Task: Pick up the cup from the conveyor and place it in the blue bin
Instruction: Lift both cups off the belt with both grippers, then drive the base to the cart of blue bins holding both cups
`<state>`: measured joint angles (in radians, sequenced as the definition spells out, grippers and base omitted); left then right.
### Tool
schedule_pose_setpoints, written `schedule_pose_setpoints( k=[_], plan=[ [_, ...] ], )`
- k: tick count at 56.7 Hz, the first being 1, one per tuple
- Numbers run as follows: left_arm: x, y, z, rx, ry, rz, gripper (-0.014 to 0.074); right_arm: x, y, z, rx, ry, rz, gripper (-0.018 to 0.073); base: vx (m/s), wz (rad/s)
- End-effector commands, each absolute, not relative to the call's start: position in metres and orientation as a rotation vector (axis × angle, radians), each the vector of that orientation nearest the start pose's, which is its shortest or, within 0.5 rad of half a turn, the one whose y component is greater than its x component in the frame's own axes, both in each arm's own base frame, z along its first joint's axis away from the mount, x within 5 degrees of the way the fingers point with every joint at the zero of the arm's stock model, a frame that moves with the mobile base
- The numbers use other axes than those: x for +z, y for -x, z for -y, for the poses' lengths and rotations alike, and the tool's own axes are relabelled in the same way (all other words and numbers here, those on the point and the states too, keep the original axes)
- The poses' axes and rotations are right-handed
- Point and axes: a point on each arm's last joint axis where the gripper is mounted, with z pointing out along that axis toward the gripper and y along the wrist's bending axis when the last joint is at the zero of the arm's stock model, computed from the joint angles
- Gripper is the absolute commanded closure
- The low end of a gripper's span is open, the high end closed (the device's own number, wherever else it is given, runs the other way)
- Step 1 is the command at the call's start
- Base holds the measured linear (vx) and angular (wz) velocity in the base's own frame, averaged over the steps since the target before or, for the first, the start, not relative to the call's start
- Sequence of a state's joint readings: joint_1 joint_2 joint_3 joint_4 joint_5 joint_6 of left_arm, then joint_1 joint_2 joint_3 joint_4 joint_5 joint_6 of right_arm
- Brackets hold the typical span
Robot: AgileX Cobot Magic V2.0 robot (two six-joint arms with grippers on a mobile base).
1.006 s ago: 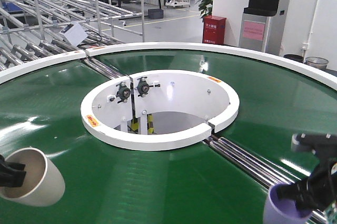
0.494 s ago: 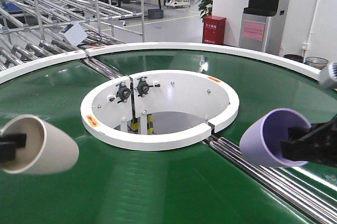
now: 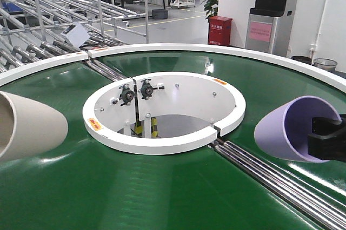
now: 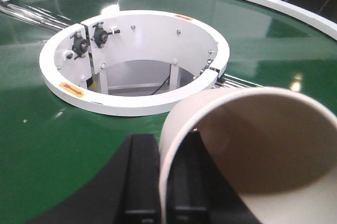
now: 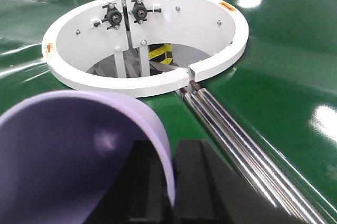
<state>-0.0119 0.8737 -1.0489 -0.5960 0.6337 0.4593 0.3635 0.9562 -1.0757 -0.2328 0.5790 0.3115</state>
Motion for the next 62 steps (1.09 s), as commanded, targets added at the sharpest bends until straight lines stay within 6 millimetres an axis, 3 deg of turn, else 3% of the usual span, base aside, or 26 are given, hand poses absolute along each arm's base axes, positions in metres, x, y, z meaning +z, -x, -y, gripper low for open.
schedule_pose_setpoints(
  k=[1, 62],
  plan=[
    [0.4428, -0.1622, 0.0312, -0.369, -0.163, -1.745, 0.0603, 0.4373, -0.1820, -0.0577, 0.212, 0.166, -1.794, 0.0568, 0.00, 0.00],
    [0.4428, -0.1622, 0.0312, -0.369, -0.163, -1.745, 0.0603, 0.4370, -0.1823, -0.0578, 0.211, 0.167, -1.796, 0.0568, 0.00, 0.00]
  ],
)
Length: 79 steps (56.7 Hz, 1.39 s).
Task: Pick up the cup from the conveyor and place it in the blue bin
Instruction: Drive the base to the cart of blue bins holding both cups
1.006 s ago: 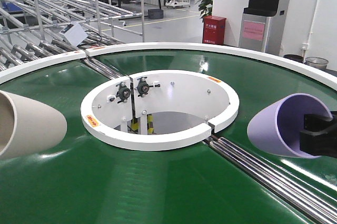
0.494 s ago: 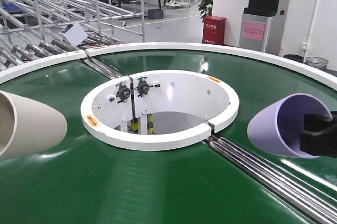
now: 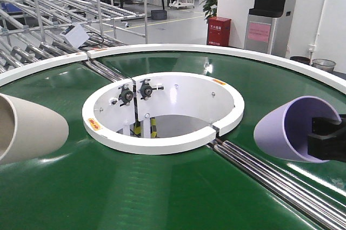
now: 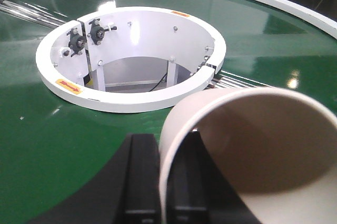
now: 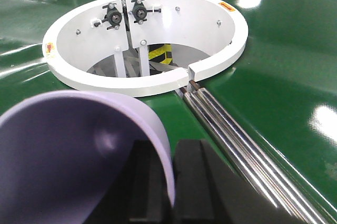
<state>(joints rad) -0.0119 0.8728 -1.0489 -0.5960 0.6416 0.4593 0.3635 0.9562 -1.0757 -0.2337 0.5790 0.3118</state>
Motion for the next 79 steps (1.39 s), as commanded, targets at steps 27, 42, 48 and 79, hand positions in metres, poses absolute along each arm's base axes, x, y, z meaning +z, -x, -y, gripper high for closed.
schedule_pose_setpoints(
  k=[27, 42, 48, 79],
  plan=[
    [0.4428, -0.1622, 0.0312, -0.369, -0.163, -1.745, 0.0603, 0.4369, -0.1823, -0.0577, 0.210, 0.167, -1.798, 0.0568, -0.05, -0.06],
    [0.4428, -0.1622, 0.0312, -0.369, -0.163, -1.745, 0.0603, 0.4369, -0.1823, -0.0577, 0.210, 0.167, -1.798, 0.0568, -0.12, -0.14],
    [0.4428, -0.1622, 0.0312, -0.369, -0.163, -1.745, 0.0603, 0.4369, -0.1823, -0.0577, 0.210, 0.167, -1.798, 0.0568, -0.17, -0.17],
    [0.4428, -0.1622, 0.0312, -0.369, -0.163, -1.745, 0.0603, 0.4369, -0.1823, -0.0577, 0.210, 0.167, -1.798, 0.0568, -0.22, -0.20]
  ],
)
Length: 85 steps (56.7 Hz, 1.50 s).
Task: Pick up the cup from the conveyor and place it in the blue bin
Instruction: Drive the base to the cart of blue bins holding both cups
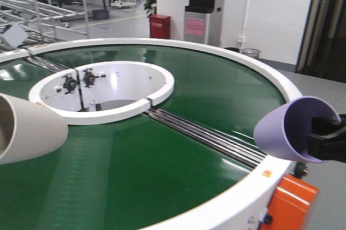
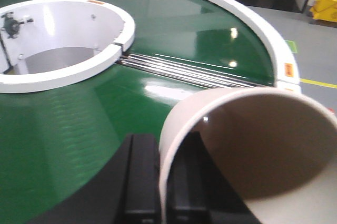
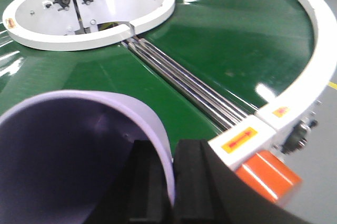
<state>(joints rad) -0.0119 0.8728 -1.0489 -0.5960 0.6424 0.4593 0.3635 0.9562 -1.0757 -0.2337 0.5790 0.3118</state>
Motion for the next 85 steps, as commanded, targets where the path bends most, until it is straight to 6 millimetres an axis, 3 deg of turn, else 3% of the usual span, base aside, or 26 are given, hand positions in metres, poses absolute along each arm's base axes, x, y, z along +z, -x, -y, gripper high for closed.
schedule_pose_setpoints(
  k=[1, 85],
  plan=[
    [0.4428, -0.1622, 0.0312, -0.369, -0.163, -1.745, 0.0603, 0.4369, -0.1823, -0.0577, 0.210, 0.167, -1.798, 0.0568, -0.22, -0.29],
    [0.4428, -0.1622, 0.0312, -0.369, -0.163, -1.745, 0.0603, 0.4369, -0.1823, -0.0577, 0.210, 0.167, -1.798, 0.0568, -0.10, -0.50]
  ],
)
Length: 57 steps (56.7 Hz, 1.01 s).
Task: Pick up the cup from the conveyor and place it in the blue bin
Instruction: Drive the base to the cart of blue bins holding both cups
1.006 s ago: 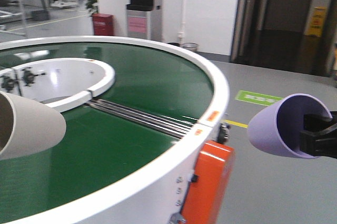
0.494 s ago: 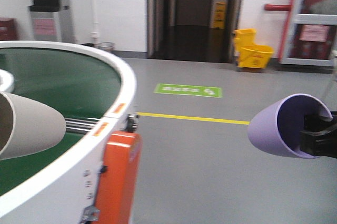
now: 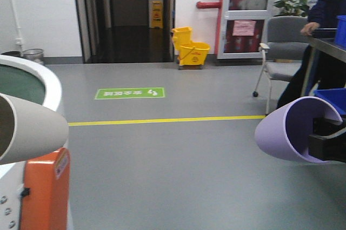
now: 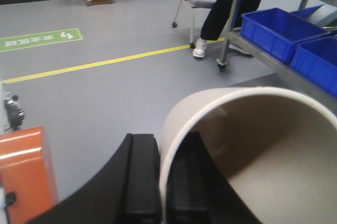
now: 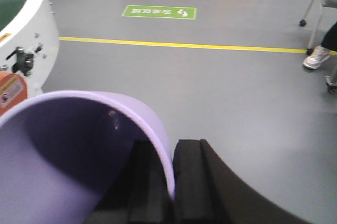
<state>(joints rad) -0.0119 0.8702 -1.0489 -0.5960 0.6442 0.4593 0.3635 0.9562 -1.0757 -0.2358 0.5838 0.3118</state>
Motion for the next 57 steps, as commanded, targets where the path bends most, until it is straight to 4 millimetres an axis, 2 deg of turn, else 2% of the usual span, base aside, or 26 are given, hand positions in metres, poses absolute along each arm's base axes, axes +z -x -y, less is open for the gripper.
schedule_pose_setpoints(
  k=[1, 57],
  plan=[
    [0.4428, -0.1622, 0.0312, -0.369, -0.163, -1.745, 0.0603, 0.4369, -0.1823, -0.0577, 0.210, 0.167, -1.798, 0.0568, 0.09, -0.33],
    [0.4428, -0.1622, 0.0312, -0.369, -0.163, -1.745, 0.0603, 0.4369, -0.1823, -0.0577, 0.210, 0.167, -1.798, 0.0568, 0.17, -0.30]
  ],
)
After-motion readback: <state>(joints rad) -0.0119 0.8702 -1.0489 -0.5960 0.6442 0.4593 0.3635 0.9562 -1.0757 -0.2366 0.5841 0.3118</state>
